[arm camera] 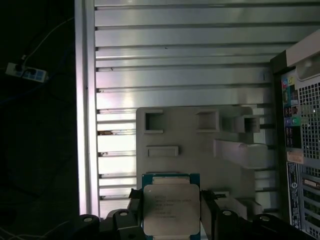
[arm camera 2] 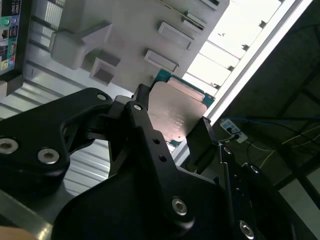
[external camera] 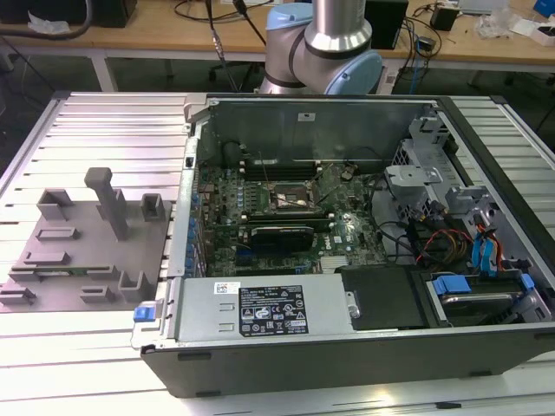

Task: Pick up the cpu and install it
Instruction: 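Pick up the cpu and move it towards the insertion slot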

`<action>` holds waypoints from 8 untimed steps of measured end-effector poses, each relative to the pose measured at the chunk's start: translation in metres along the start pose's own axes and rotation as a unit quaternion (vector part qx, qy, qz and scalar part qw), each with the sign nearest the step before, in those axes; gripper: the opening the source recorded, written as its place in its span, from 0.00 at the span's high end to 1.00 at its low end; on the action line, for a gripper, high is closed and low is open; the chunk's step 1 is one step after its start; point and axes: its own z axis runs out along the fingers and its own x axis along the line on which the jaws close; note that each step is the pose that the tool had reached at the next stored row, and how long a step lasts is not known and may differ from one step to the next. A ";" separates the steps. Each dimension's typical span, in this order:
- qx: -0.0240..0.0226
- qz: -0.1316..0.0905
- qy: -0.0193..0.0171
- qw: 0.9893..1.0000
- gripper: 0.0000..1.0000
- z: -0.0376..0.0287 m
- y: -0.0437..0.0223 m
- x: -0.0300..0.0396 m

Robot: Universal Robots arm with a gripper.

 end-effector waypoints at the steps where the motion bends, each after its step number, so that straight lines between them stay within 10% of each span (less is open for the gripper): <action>1: 0.000 0.000 0.000 1.000 0.45 -0.0009 0.0000 0.0000; 8: 0.000 0.000 0.000 1.000 0.45 -0.0088 0.0004 -0.0002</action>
